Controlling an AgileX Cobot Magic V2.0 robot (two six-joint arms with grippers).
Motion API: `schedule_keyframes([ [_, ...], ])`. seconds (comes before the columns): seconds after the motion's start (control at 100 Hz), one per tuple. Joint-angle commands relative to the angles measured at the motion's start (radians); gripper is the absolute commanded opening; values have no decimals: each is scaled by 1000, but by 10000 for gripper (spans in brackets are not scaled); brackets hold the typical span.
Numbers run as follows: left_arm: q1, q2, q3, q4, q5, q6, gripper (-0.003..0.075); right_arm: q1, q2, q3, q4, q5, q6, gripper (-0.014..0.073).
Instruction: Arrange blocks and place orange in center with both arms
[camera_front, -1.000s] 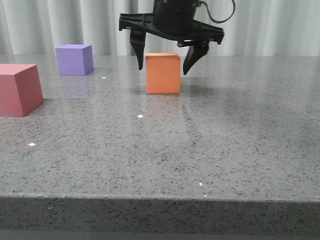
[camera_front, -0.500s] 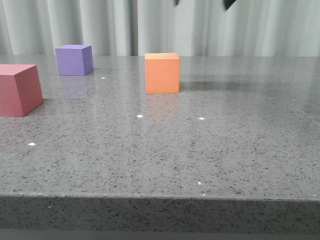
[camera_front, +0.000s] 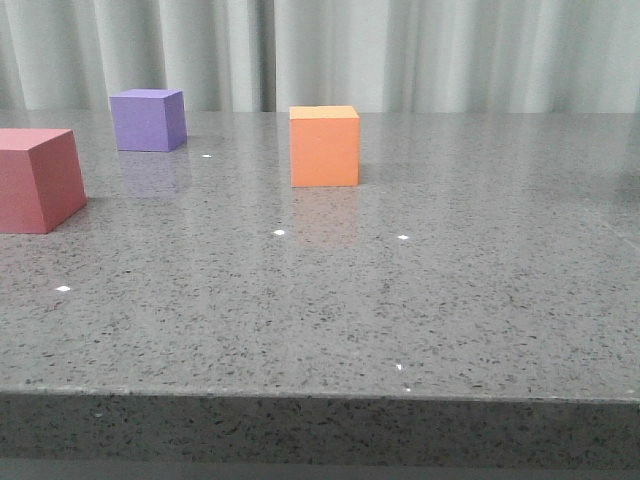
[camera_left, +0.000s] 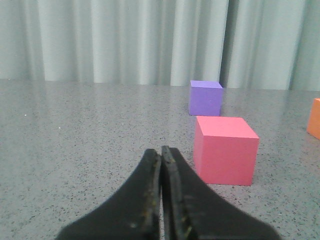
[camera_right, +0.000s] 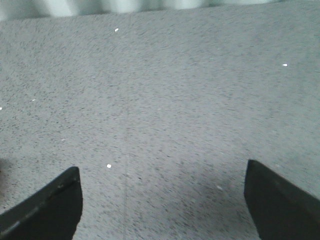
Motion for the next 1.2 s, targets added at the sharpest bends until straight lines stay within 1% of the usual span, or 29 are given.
schedule_keyframes([
  [0.0,-1,-31,43,0,-73,-1,-20,-29,-126,93,-23,-155,-16,647],
  [0.13,-1,-31,43,0,-73,-1,-20,-35,-281,286,-38,-273,-16,647],
  [0.31,-1,-31,43,0,-73,-1,-20,-35,-471,550,-129,-490,-16,647],
  [0.38,-1,-31,43,0,-73,-1,-20,-35,-545,640,-154,-549,-16,647],
  [0.48,-1,-31,43,0,-73,-1,-20,-35,-643,744,-158,-595,-16,647],
  [0.56,-1,-31,43,0,-73,-1,-20,-35,-699,792,-158,-628,-16,647],
  [0.65,-1,-31,43,0,-73,-1,-20,-35,-736,815,-158,-635,-16,647],
  [0.79,-1,-31,43,0,-73,-1,-20,-35,-743,821,-158,-635,-16,643],
  [0.84,-1,-31,43,0,-73,-1,-20,-35,-743,821,-159,-635,-16,626],
  [0.88,-1,-31,43,0,-73,-1,-20,-35,-743,821,-159,-635,-16,588],
  [0.93,-1,-31,43,0,-73,-1,-20,-35,-743,821,-159,-635,-16,519],
  [0.98,-1,-31,43,0,-73,-1,-20,-35,-743,821,-159,-635,-16,424],
  [1.1,-1,-31,43,0,-73,-1,-20,-35,-743,821,-159,-635,-16,139],
  [1.12,-1,-31,43,0,-73,-1,-20,-35,-743,821,-159,-635,-16,110],
  [1.17,-1,-31,43,0,-73,-1,-20,-35,-743,821,-159,-635,-16,1],
  [1.19,-1,-31,43,0,-73,-1,-20,-35,-743,821,-159,-635,-16,-22],
])
